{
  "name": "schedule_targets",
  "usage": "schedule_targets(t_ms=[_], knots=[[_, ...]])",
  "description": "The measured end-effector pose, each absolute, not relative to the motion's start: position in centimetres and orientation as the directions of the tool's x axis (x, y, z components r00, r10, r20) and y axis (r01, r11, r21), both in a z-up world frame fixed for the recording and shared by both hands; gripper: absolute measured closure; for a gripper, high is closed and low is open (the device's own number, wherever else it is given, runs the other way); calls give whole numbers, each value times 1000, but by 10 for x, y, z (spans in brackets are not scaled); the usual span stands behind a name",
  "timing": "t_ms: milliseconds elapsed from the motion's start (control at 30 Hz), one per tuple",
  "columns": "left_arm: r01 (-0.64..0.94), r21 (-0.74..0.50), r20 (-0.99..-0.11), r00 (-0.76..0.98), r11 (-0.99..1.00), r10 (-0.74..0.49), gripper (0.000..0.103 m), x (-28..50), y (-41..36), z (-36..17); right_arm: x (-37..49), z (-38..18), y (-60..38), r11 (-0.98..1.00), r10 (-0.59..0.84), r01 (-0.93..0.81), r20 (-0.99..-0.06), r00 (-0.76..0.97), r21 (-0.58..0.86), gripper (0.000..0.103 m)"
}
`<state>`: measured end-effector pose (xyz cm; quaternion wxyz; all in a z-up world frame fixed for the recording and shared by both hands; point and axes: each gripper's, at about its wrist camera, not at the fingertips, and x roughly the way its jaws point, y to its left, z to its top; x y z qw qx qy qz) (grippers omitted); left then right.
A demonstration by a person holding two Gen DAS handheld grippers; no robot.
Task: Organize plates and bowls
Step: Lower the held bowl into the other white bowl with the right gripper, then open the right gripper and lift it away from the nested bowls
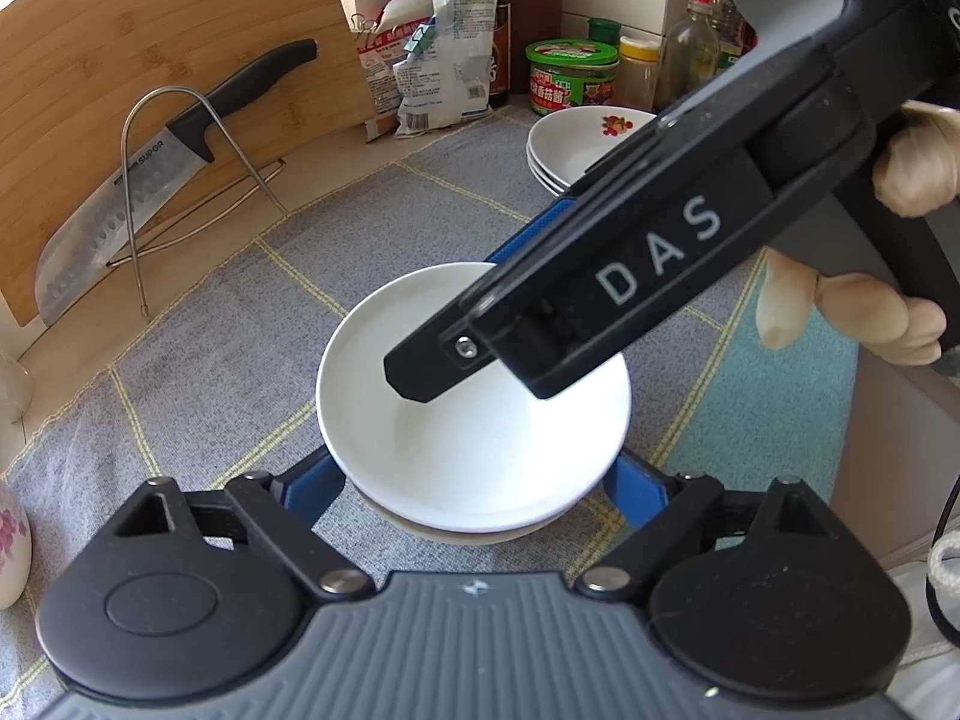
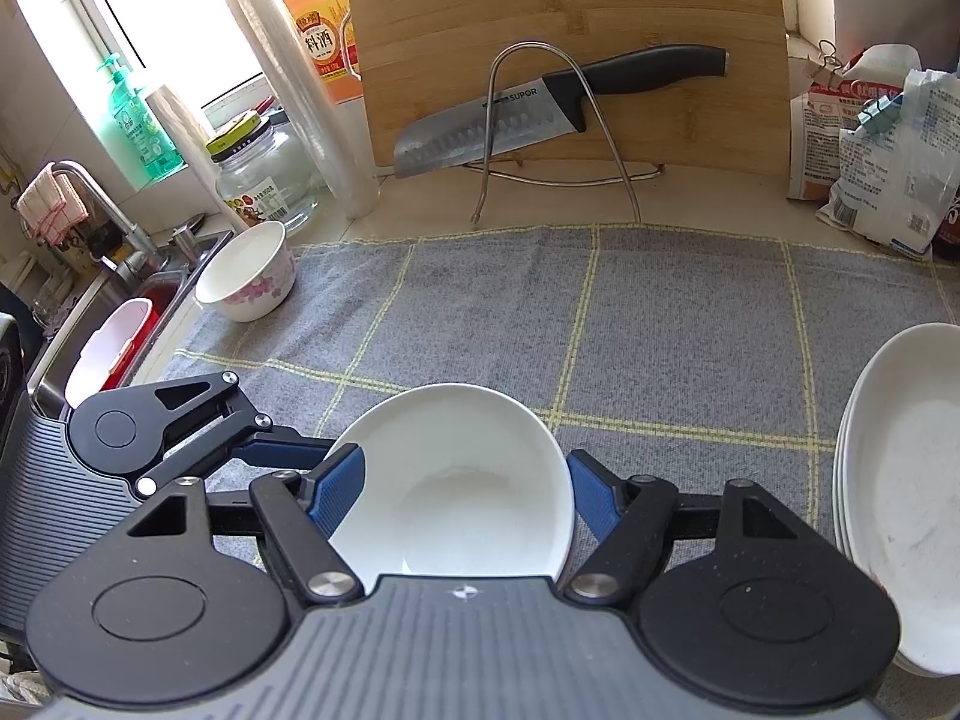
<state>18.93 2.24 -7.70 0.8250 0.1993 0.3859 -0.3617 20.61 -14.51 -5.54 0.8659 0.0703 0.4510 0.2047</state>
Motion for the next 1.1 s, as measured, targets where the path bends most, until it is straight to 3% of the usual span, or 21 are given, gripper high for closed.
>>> schedule_targets(t_ms=[233,633,1100], knots=[[750,45,-780,440,660,-446,10,189,23,-78,205,-54,-145,905,422,-294,-747,514,308,23],[744,38,-760,455,667,-464,7,182,41,-69,204,-46,-141,914,403,-293,-726,558,282,0],[650,10,-671,568,760,-477,5,187,78,-50,207,-39,-134,939,334,-276,-724,604,203,0]])
